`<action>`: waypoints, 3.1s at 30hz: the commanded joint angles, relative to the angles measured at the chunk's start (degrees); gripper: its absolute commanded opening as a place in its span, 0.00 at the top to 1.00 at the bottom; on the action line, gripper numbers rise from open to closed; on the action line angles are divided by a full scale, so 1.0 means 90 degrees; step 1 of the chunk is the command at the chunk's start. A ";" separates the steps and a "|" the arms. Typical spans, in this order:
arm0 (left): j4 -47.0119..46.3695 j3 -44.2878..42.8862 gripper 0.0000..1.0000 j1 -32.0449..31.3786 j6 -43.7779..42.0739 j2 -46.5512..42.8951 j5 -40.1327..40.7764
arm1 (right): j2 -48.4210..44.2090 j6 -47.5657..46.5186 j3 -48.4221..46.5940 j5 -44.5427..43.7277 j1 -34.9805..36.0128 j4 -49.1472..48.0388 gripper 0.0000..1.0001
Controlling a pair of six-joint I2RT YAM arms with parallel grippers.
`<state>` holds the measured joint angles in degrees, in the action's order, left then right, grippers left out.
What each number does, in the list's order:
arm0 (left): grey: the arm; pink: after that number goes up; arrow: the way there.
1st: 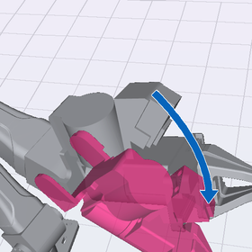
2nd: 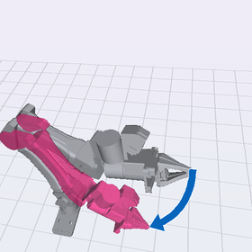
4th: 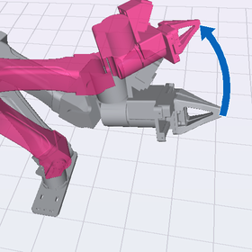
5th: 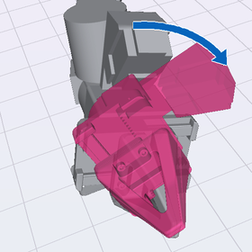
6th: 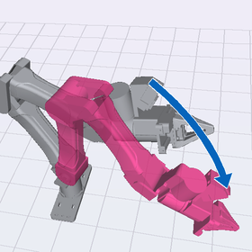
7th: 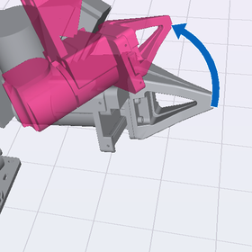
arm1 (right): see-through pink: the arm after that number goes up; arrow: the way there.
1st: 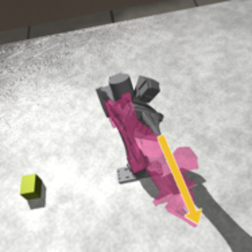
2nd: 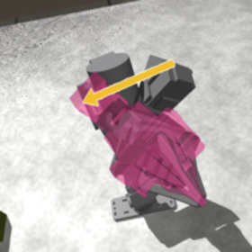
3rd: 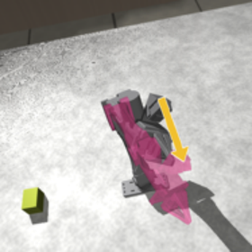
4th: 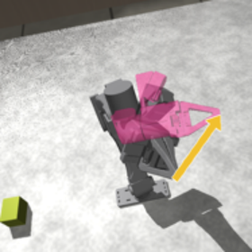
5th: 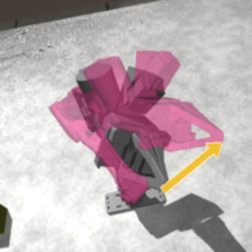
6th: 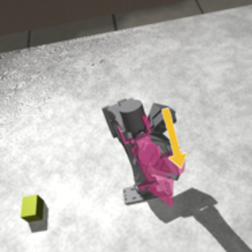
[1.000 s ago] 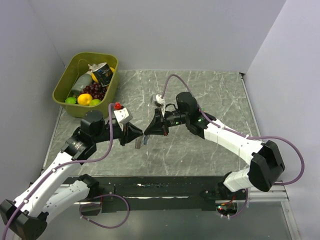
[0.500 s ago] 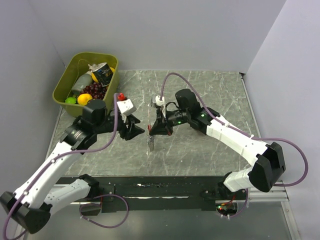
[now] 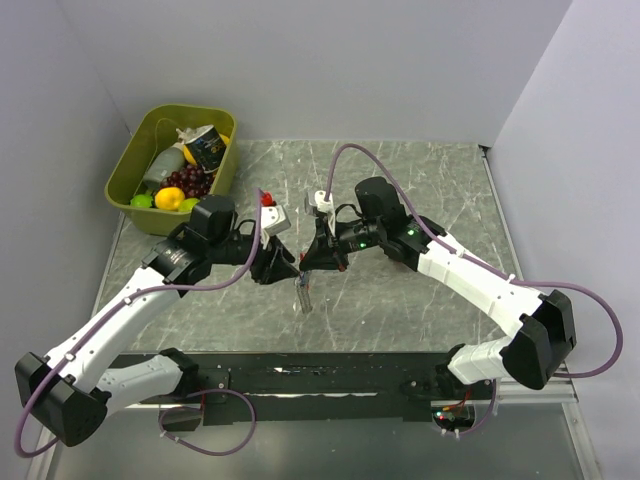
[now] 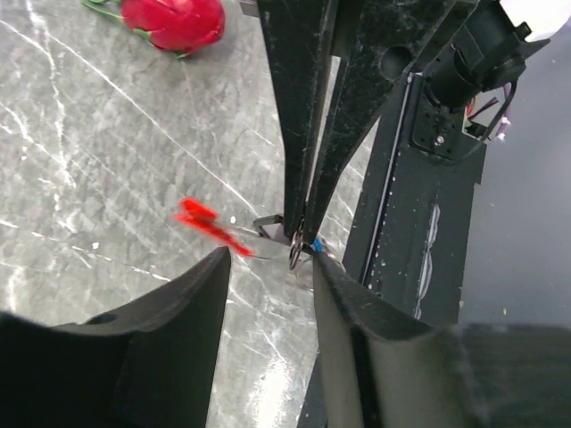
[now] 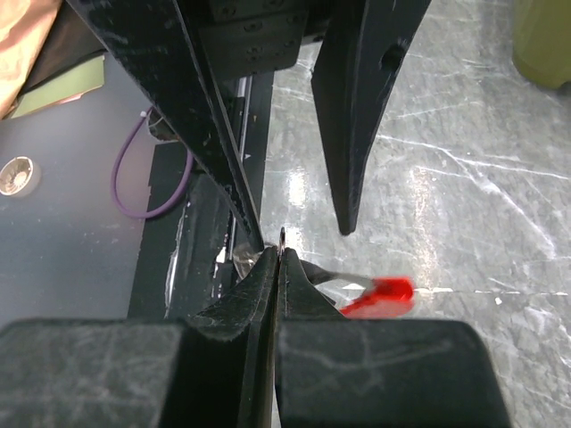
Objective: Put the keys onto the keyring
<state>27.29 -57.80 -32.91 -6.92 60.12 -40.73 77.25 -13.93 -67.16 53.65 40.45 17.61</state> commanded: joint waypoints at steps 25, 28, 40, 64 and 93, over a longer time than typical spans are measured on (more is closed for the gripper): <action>-0.2297 0.0748 0.99 -0.0201 0.1061 -0.0663 -0.0035 | -0.0526 0.1330 0.0663 -0.0180 -0.0420 -0.1835 0.45; -0.2766 0.1050 0.99 -0.0250 0.1286 -0.0917 0.0140 | -0.0828 0.2210 0.1347 0.0220 -0.0743 -0.3105 0.35; -0.3793 0.1637 0.99 -0.0396 0.1687 -0.1201 0.0258 | -0.1230 0.2378 0.1807 0.0991 -0.0959 -0.3977 0.32; -0.4028 0.1481 0.99 -0.0455 0.1677 -0.0967 0.0141 | -0.0752 0.2535 0.1622 0.0963 -0.0949 -0.3890 0.89; -0.4605 0.1735 0.99 -0.0465 0.1804 -0.1309 -0.0172 | -0.0740 0.1285 0.1591 0.0212 -0.0832 -0.2581 0.73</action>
<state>-5.93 -40.40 -36.25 8.29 50.83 -37.30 72.66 0.93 -52.60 61.60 32.86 -7.55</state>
